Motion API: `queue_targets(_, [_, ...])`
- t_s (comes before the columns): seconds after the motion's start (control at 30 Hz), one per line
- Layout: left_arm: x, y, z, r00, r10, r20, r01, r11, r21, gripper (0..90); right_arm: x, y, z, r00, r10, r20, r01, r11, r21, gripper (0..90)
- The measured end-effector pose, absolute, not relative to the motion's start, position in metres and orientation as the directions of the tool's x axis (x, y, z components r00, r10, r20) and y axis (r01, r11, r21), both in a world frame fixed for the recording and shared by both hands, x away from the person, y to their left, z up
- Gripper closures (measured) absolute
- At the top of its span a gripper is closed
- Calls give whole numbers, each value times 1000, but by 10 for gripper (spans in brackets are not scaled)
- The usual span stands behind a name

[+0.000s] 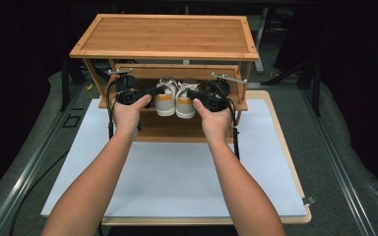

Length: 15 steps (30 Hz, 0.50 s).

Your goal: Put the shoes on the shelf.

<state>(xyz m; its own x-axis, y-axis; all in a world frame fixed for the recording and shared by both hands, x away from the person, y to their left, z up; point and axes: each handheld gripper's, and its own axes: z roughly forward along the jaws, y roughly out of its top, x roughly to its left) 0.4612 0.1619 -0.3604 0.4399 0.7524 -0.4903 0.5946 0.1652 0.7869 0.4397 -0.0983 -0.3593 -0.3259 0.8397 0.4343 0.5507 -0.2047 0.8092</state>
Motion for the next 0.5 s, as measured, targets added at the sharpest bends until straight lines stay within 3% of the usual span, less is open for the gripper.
queue_targets(0.5, [463, 158, -358, 436, 758, -485, 589, 168, 791, 462, 443, -99, -357, -336, 844, 417, 538, -192, 821, 524])
